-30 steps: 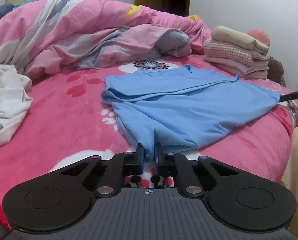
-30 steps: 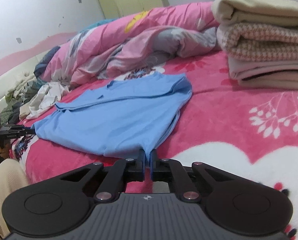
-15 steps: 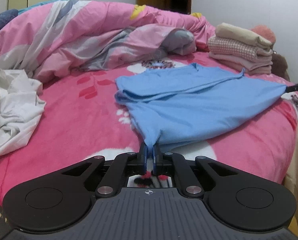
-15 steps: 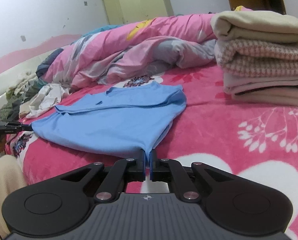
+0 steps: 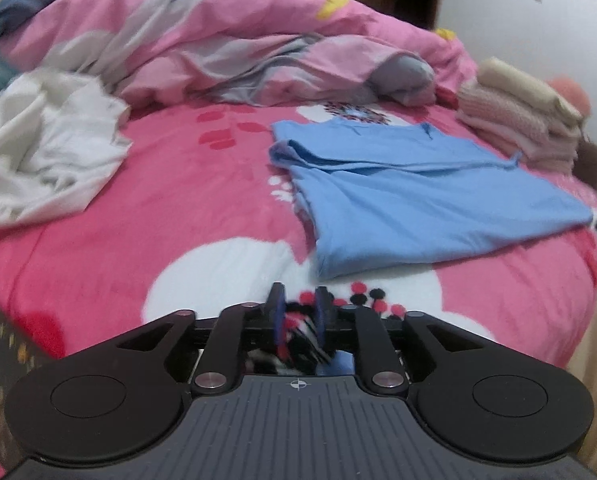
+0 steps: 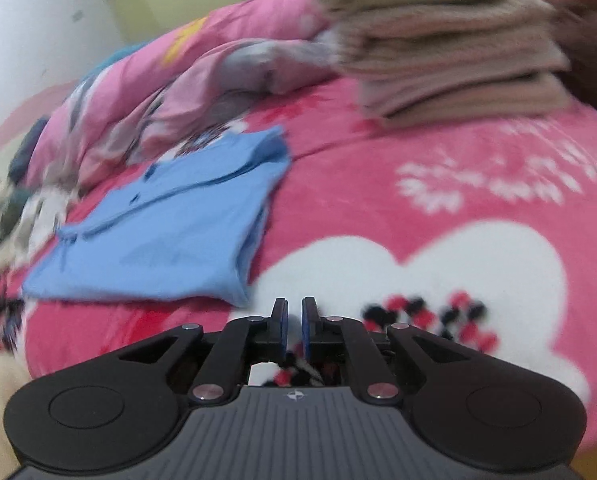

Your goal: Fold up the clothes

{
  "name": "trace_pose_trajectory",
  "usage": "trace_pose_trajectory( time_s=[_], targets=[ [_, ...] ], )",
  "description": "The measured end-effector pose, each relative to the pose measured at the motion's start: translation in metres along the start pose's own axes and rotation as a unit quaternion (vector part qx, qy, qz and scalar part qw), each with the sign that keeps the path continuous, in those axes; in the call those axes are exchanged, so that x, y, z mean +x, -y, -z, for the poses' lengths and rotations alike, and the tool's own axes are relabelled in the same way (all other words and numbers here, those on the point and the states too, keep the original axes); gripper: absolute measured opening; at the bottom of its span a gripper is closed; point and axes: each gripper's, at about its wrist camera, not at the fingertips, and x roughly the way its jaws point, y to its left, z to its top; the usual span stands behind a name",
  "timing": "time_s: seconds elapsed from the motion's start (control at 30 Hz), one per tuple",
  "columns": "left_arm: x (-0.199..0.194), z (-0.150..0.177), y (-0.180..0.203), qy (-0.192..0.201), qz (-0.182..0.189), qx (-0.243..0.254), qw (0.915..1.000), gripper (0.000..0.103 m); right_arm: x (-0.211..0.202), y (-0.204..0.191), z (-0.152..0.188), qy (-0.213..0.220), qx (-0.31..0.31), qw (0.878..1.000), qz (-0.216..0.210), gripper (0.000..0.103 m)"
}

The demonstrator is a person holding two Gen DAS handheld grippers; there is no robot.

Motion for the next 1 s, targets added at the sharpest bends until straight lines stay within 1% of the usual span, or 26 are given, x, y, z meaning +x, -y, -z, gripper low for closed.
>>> trace_pose_trajectory(
  time_s=[0.03,0.07,0.1,0.13,0.17,0.2,0.27,0.4,0.57,0.67,0.77,0.9,1.0],
  targets=[
    [-0.004,0.001,0.002,0.001,0.001,-0.013,0.9999,0.030,-0.005,0.002,0.001,0.000,0.019,1.000,0.004,0.010],
    [-0.008,0.003,0.003,0.001,0.002,-0.026,0.9997,0.040,-0.010,0.003,0.002,0.000,0.037,0.999,0.007,0.012],
    [-0.010,0.003,0.006,0.003,0.006,-0.035,0.9994,0.047,-0.014,0.004,0.003,0.000,0.055,0.998,0.006,0.017],
    [-0.013,0.003,0.009,0.004,0.009,-0.045,0.9989,0.050,-0.018,0.004,0.004,0.001,0.074,0.997,0.002,0.022],
    [-0.016,0.002,0.014,0.006,0.011,-0.053,0.9985,0.056,-0.022,0.002,0.005,0.002,0.087,0.996,-0.005,0.023],
    [-0.017,0.001,0.018,0.008,0.009,-0.060,0.9981,0.057,-0.025,-0.001,0.005,0.004,0.093,0.996,-0.010,0.026],
    [-0.021,-0.003,0.026,0.013,0.007,-0.074,0.9971,0.057,-0.029,-0.009,0.005,0.007,0.096,0.995,-0.016,0.026],
    [-0.026,-0.024,0.041,0.026,-0.012,-0.086,0.9959,0.057,-0.030,-0.035,-0.003,0.007,0.079,0.997,-0.024,0.026],
    [-0.021,-0.059,0.061,0.031,-0.031,-0.090,0.9950,0.057,-0.032,-0.069,-0.026,0.018,0.057,0.997,-0.046,0.026],
    [-0.003,-0.072,0.063,0.025,-0.027,-0.113,0.9929,0.064,-0.028,-0.081,-0.046,0.024,0.055,0.996,-0.058,0.027],
    [0.014,-0.086,0.064,0.019,-0.024,-0.137,0.9902,0.064,-0.015,-0.088,-0.070,0.017,0.067,0.995,-0.072,0.027],
    [0.038,-0.105,0.067,0.011,-0.018,-0.168,0.9856,0.065,0.010,-0.100,-0.095,0.000,0.076,0.993,-0.093,0.031],
    [0.048,-0.105,0.046,0.002,-0.023,-0.193,0.9809,0.066,0.034,-0.108,-0.104,-0.009,0.085,0.991,-0.107,0.034]
  ],
)
